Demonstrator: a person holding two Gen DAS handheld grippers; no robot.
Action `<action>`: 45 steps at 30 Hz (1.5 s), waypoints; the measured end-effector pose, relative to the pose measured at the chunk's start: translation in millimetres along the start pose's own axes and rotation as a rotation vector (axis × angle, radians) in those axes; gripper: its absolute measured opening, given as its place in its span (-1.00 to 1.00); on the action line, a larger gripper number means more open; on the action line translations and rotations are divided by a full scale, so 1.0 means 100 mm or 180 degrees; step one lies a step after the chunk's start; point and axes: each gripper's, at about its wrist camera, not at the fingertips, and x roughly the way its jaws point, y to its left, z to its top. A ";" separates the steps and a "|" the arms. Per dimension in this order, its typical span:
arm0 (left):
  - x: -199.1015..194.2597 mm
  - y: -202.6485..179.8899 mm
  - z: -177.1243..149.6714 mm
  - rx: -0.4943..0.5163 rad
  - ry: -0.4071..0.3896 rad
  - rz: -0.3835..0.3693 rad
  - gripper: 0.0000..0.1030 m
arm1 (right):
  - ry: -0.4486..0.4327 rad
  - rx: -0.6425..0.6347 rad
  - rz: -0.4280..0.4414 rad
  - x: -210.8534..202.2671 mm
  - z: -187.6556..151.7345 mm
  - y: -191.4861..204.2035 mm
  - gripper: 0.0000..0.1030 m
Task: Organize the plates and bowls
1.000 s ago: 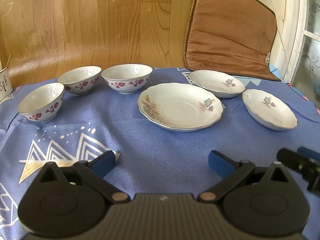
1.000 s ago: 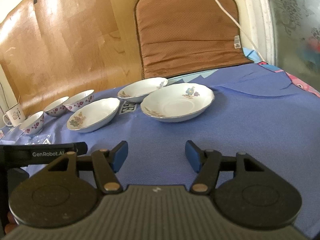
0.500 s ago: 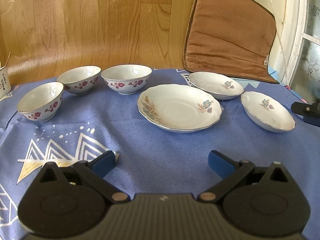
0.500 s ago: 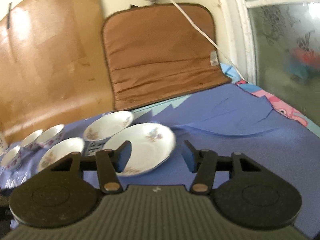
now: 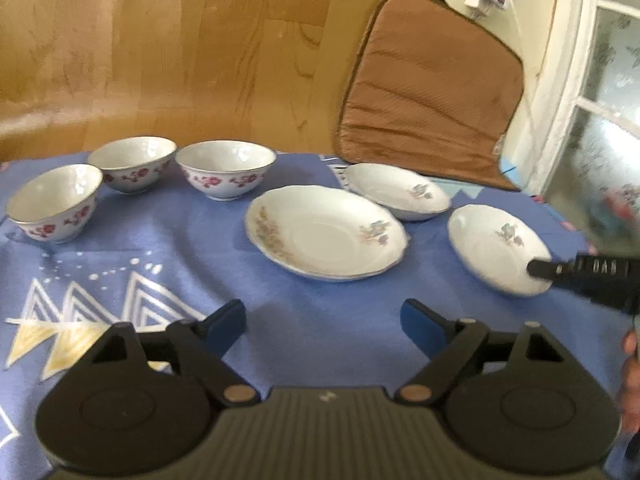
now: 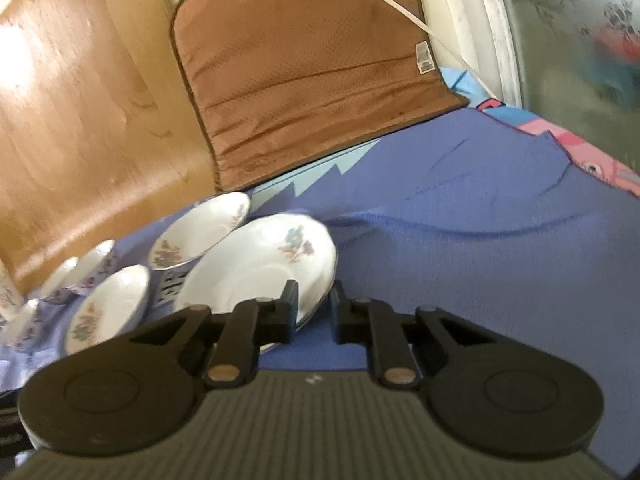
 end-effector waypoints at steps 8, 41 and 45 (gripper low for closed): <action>0.17 -0.32 0.13 -0.0009 0.0265 -0.0491 0.44 | 0.0130 0.0149 0.0336 -0.40 -0.19 -0.09 -0.65; 0.79 -2.39 0.10 0.0982 0.0706 -0.1349 -0.58 | -0.0570 0.0591 -0.0740 -1.26 -0.41 -1.19 -0.59; 0.73 -2.27 0.16 0.1081 0.0507 -0.1198 -0.23 | -0.0597 0.0665 -0.0874 -1.23 -0.47 -1.25 -0.20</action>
